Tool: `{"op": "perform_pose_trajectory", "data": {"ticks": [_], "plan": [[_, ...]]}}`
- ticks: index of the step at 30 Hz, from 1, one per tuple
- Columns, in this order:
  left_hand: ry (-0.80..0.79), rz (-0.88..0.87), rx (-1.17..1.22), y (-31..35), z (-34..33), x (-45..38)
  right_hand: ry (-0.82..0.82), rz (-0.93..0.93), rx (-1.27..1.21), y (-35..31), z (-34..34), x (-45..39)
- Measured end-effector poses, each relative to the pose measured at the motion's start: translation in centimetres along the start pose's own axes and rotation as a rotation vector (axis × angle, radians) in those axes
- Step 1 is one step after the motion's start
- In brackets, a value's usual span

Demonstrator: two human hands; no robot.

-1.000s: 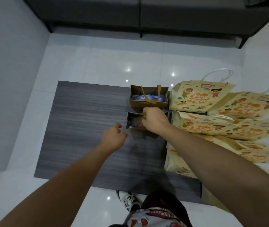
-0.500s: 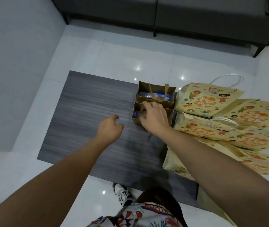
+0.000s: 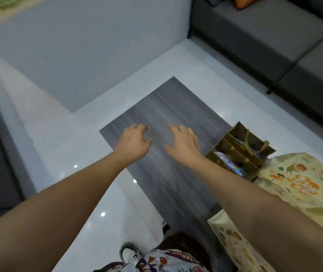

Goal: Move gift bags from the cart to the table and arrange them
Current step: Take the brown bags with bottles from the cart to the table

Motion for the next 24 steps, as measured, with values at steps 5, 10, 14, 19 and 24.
{"op": "perform_pose_trajectory", "data": {"ticks": [5,10,14,19,24], "plan": [[0.167,0.219,0.091,-10.3,3.1,9.0,-0.077,0.245,0.08,-11.5,-5.0,2.8],[0.344,0.466,0.183,-21.4,4.0,22.7,-0.162,0.537,0.166,-23.8,-11.8,10.2],[0.43,0.685,0.202,-29.9,2.3,37.0,-0.263,0.751,0.212,-32.3,-19.5,19.4],[0.5,0.994,0.219,-37.6,-2.4,55.8,-0.431,0.991,0.257,-40.4,-30.6,33.1],[0.529,1.28,0.358,-40.7,-9.0,72.4,-0.663,1.222,0.343,-45.0,-40.7,46.2]]}}
Point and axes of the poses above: each hand's wrist, its own x-axis away from the middle knuckle, its own z-axis out of the back of the hand, y = z × x, the point moved 2 cm from there along -x, towards the middle knuckle, and after that the axes turned 12 degrees about -x, right-handed, at the moved point
